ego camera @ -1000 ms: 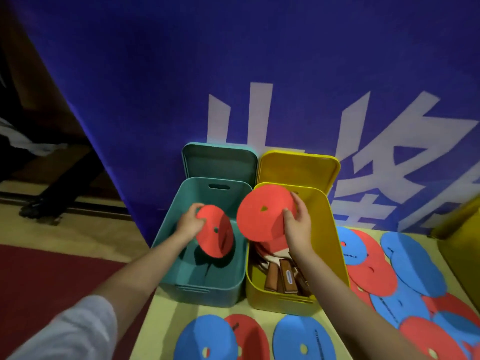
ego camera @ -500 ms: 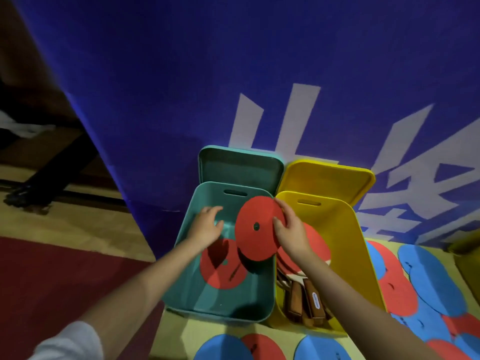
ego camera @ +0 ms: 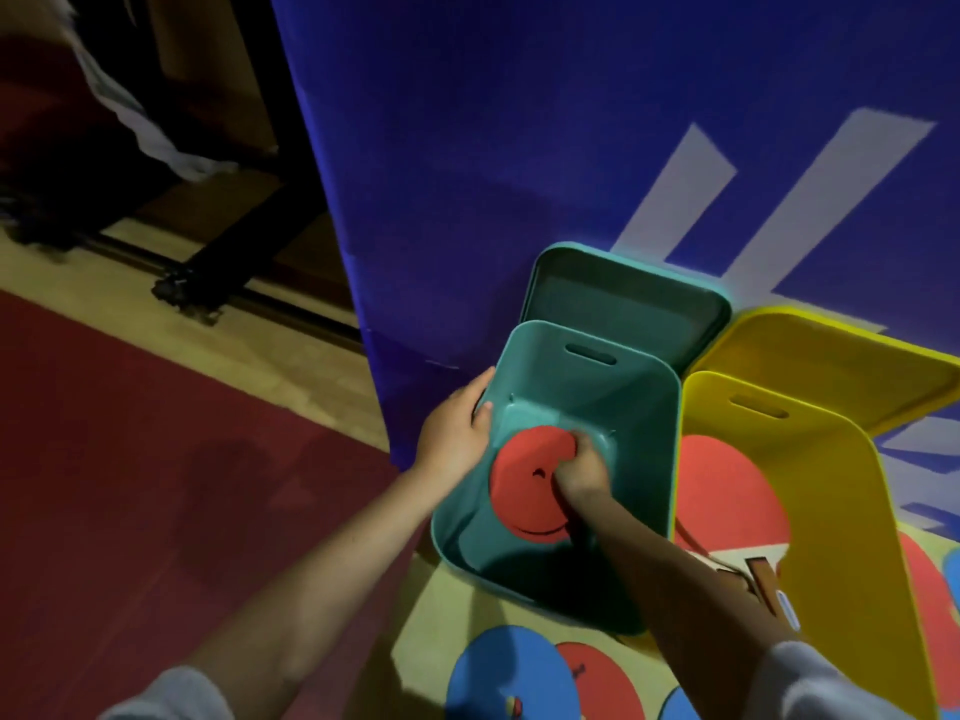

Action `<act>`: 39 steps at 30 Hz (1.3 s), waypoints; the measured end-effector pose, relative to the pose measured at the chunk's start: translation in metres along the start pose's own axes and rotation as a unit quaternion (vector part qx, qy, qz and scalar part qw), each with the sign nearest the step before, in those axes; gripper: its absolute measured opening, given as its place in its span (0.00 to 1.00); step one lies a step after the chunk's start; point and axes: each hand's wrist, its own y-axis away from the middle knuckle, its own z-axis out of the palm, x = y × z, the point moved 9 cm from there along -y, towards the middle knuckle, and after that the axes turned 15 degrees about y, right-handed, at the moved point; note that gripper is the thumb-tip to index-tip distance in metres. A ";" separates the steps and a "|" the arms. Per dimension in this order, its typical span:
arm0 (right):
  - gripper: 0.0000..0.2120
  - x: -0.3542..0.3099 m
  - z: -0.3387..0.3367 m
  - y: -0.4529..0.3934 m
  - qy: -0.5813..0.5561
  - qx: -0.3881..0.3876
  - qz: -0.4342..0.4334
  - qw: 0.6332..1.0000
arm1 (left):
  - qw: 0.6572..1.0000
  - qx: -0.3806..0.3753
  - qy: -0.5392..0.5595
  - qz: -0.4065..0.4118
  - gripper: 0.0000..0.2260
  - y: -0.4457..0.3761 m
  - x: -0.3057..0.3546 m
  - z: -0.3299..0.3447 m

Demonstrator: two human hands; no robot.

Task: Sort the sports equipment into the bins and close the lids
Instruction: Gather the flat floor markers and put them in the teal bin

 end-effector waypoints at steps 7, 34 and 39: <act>0.35 0.022 0.024 -0.004 0.270 -0.007 -0.010 0.963 | 0.999 0.011 0.051 -0.015 0.21 -0.001 -0.008 -0.002; 0.12 0.002 -0.121 0.223 -0.261 0.021 -0.287 0.921 | 0.982 -0.132 0.103 0.088 0.08 0.172 0.106 0.032; 0.08 0.065 -0.070 0.241 -0.222 -0.023 -0.241 0.944 | 0.968 -0.233 0.085 -0.042 0.09 0.227 0.035 0.065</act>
